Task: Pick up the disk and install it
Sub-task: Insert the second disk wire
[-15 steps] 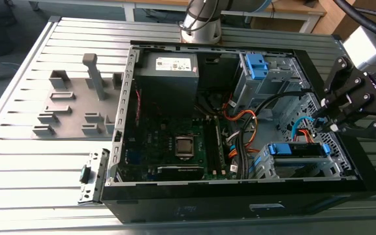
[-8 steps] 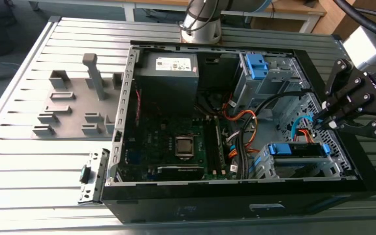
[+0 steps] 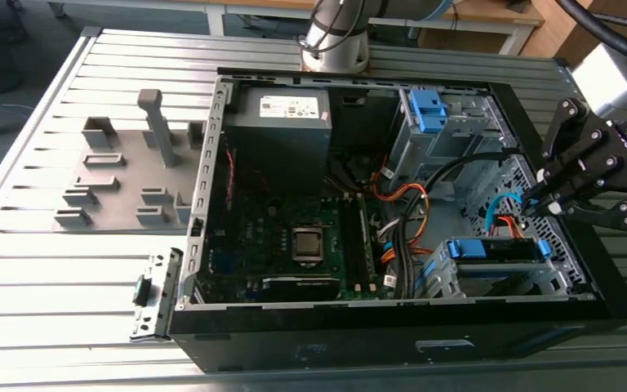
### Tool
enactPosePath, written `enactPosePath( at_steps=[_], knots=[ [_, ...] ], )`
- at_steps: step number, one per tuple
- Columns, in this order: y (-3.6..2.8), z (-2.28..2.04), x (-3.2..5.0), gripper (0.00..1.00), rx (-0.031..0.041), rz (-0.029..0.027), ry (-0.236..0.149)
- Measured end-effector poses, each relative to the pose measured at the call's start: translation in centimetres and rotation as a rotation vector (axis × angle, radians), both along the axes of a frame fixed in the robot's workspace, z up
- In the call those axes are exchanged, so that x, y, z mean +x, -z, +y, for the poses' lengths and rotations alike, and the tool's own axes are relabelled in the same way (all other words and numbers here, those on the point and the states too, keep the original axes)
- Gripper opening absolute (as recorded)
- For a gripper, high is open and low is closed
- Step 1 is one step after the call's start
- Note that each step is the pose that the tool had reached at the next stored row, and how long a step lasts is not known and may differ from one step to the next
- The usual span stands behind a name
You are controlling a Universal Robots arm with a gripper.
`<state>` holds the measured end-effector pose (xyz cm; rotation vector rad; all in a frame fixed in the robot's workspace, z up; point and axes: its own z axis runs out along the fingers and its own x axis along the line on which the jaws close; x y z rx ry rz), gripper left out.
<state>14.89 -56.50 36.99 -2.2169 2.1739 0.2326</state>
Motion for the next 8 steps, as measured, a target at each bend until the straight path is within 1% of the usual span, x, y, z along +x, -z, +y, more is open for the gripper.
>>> enactPosePath(
  at_steps=[5,7,8],
  knots=[
    [0.00,0.00,0.00,0.21,-0.0002,0.0000,0.000],
    [0.00,0.00,0.00,0.22,-0.0002,0.0000,0.000],
    [0.00,0.00,0.00,0.28,-0.0003,0.0000,0.000]
  ],
)
